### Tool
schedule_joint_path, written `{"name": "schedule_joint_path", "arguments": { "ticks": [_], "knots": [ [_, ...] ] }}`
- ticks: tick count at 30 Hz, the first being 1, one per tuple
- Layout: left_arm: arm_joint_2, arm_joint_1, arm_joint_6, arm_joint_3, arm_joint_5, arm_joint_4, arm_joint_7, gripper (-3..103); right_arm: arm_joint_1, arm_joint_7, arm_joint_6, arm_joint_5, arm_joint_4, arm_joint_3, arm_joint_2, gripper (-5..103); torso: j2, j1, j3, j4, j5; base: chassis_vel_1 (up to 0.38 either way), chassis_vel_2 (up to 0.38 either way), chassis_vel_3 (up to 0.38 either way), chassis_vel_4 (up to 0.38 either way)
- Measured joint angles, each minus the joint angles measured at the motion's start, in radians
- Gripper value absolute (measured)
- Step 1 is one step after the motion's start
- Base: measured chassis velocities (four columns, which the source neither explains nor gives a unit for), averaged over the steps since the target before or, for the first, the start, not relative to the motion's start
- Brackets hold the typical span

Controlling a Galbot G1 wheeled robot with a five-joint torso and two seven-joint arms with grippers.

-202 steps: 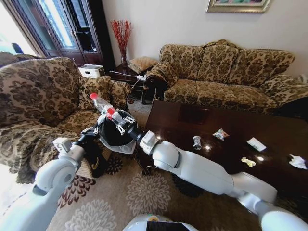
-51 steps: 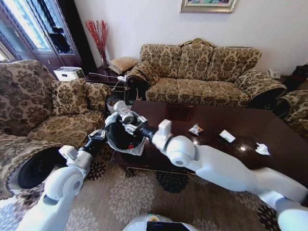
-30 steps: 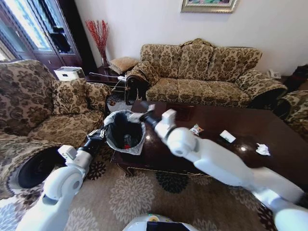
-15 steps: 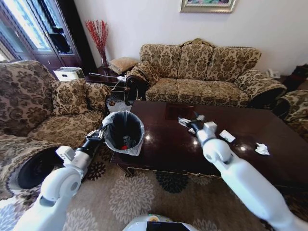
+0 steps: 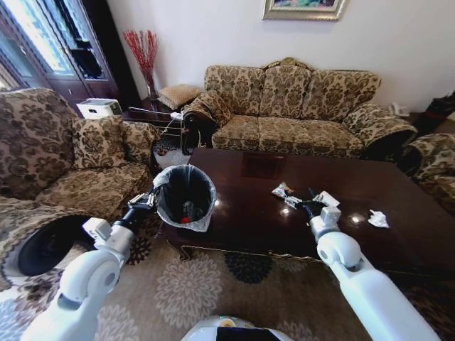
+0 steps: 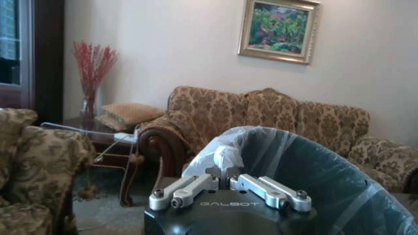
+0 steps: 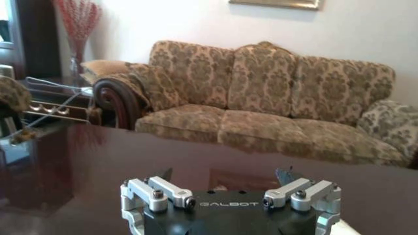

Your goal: Move to the front of the table and place the trash on the table into the trash bin.

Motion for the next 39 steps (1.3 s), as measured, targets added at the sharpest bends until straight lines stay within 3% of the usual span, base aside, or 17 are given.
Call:
{"name": "schedule_joint_path", "arguments": {
  "ticks": [7, 11, 14, 16, 19, 24, 33, 39],
  "knots": [
    [-0.005, 0.017, -0.003, -0.002, 0.003, -0.02, 0.008, 3, -0.018, -0.005, 0.053, -0.028, -0.063, -0.009, 0.053, 100, 0.0, 0.0, 0.0, -0.0001, 0.0003, -0.265, -0.283, 0.236, 0.272],
    [-0.008, 0.026, -0.008, 0.001, 0.016, -0.034, 0.02, 3, -0.02, 0.003, 0.066, 0.015, -0.099, -0.035, 0.105, 100, 0.0, 0.0, 0.0, -0.0006, 0.0009, -0.152, -0.166, 0.156, 0.126],
    [-0.008, 0.032, -0.009, 0.001, 0.018, -0.041, 0.022, 3, -0.021, 0.0, 0.067, 0.022, -0.11, -0.043, 0.125, 100, 0.0, 0.0, 0.0, -0.0002, 0.0007, -0.054, -0.036, 0.04, 0.002],
    [-0.008, 0.036, -0.009, 0.001, 0.022, -0.044, 0.021, 3, -0.019, -0.011, 0.071, 0.015, -0.14, -0.059, 0.147, 100, 0.0, 0.0, 0.0, 0.0003, -0.0015, 0.015, 0.014, -0.016, -0.028],
    [-0.008, 0.043, -0.009, -0.001, 0.024, -0.05, 0.02, 3, -0.007, -0.005, 0.073, 0.031, -0.176, -0.085, 0.165, 100, 0.0, 0.0, 0.0, 0.0011, -0.0003, 0.045, 0.018, -0.055, -0.057],
    [-0.003, 0.05, -0.014, -0.005, 0.024, -0.053, 0.017, 3, 0.022, 0.02, 0.069, 0.069, -0.231, -0.108, 0.18, 100, 0.0, 0.0, 0.0, 0.0003, -0.0003, -0.003, -0.005, -0.035, -0.028],
    [-0.001, 0.044, -0.02, -0.004, 0.022, -0.048, 0.016, 3, 0.06, -0.002, 0.082, 0.051, -0.319, -0.122, 0.196, 100, 0.0, 0.0, 0.0, -0.0007, -0.0002, -0.094, -0.079, -0.053, -0.067],
    [-0.006, 0.038, -0.02, 0.002, 0.021, -0.039, 0.012, 3, 0.087, -0.021, 0.094, 0.034, -0.34, -0.155, 0.202, 100, 0.0, 0.0, 0.0, 0.0001, -0.0001, -0.009, -0.014, -0.004, -0.008]
  ]
}}
